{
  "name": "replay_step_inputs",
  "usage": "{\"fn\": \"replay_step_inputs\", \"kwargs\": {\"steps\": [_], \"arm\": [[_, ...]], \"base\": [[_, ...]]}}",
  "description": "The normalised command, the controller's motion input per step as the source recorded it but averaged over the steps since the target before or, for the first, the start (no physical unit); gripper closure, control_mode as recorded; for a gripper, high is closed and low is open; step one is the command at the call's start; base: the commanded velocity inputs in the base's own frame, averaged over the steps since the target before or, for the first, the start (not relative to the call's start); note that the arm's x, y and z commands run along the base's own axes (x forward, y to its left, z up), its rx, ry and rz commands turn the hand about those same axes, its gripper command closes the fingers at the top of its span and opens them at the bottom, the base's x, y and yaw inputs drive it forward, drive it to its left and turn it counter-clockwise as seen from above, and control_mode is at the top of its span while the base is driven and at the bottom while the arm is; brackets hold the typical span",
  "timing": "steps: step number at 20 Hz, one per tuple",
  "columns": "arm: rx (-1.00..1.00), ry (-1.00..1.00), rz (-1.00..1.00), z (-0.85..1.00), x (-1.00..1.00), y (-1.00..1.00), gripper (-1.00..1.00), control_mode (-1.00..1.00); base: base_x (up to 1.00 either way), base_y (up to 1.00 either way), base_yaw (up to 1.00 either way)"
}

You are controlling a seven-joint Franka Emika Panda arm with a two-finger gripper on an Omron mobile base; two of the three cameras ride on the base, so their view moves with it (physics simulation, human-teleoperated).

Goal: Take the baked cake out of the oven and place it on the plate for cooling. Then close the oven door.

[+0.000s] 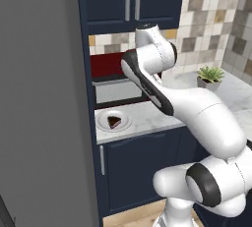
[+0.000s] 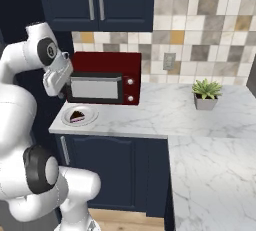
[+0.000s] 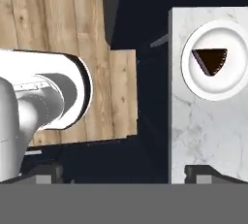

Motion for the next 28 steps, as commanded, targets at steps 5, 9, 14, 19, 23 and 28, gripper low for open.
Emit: {"fn": "replay_step_inputs", "kwargs": {"steps": [5,9,14,19,23,28], "arm": [[0.22,-0.31,-0.67,0.00,-0.49,0.09,-1.00,-1.00],[0.08,-0.34,-0.75,-0.03,-0.32,0.19,-1.00,-1.00],[0.18,-0.13,-0.76,0.00,-0.15,0.01,-1.00,-1.00],[0.34,0.00,-0.58,0.00,-0.48,-0.15,-1.00,-1.00],[0.28,0.00,-0.32,0.00,-0.64,-0.05,-1.00,-1.00],[0.15,0.00,-0.16,0.00,-0.54,0.00,-1.00,-1.00]], "base": [[0.00,0.00,0.00],[0.00,0.00,0.00],[0.00,0.00,0.00],[0.00,0.00,0.00],[0.00,0.00,0.00],[0.00,0.00,0.00]]}}
